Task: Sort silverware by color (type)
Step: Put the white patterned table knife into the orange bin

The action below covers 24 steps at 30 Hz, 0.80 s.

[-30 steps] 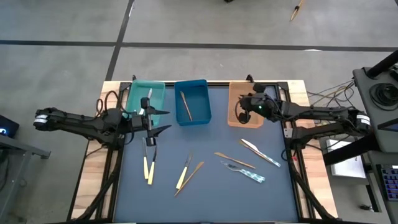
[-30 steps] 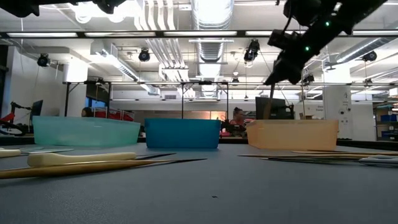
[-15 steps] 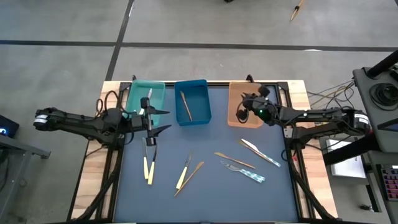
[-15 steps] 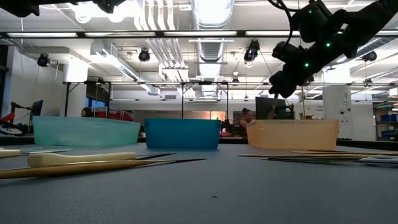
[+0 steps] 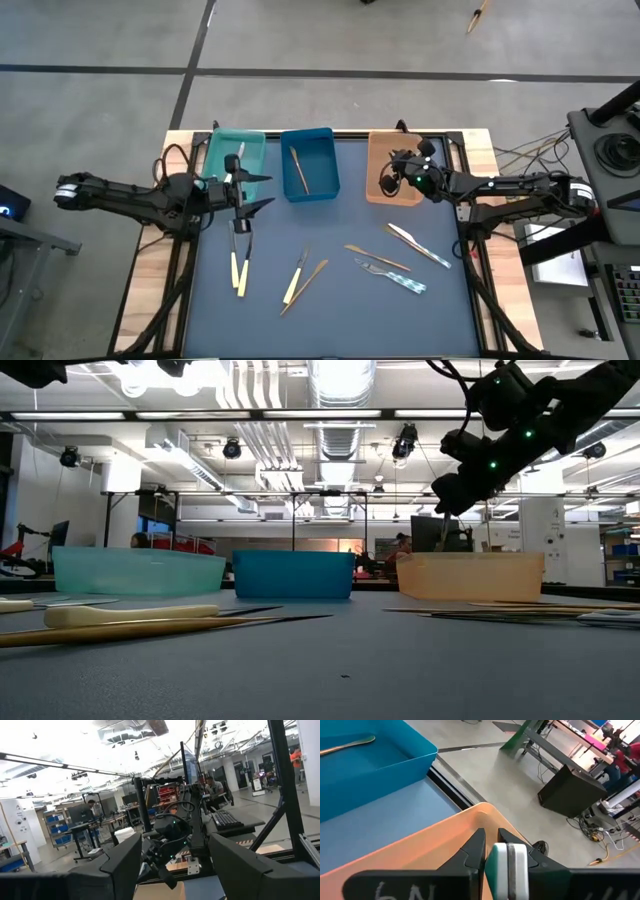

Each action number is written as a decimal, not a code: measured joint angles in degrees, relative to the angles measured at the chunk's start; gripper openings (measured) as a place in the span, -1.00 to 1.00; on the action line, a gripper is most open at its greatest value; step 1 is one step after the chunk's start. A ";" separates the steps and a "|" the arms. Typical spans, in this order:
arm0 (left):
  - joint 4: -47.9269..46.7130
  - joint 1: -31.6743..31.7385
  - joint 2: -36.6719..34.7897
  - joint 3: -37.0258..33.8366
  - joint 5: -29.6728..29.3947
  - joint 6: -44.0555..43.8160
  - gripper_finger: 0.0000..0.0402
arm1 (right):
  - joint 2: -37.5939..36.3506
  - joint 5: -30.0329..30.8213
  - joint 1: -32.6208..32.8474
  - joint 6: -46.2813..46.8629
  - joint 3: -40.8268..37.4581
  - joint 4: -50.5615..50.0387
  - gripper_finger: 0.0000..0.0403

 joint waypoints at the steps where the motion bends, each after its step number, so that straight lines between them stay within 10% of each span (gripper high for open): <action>1: -0.05 0.00 0.03 0.00 -0.01 -0.04 0.07 | 0.00 0.02 0.01 0.00 0.02 -0.06 -0.84; 24: -0.06 0.00 0.04 0.00 0.00 -0.12 0.07 | 0.03 -0.14 0.02 -0.35 -0.11 -4.91 -0.77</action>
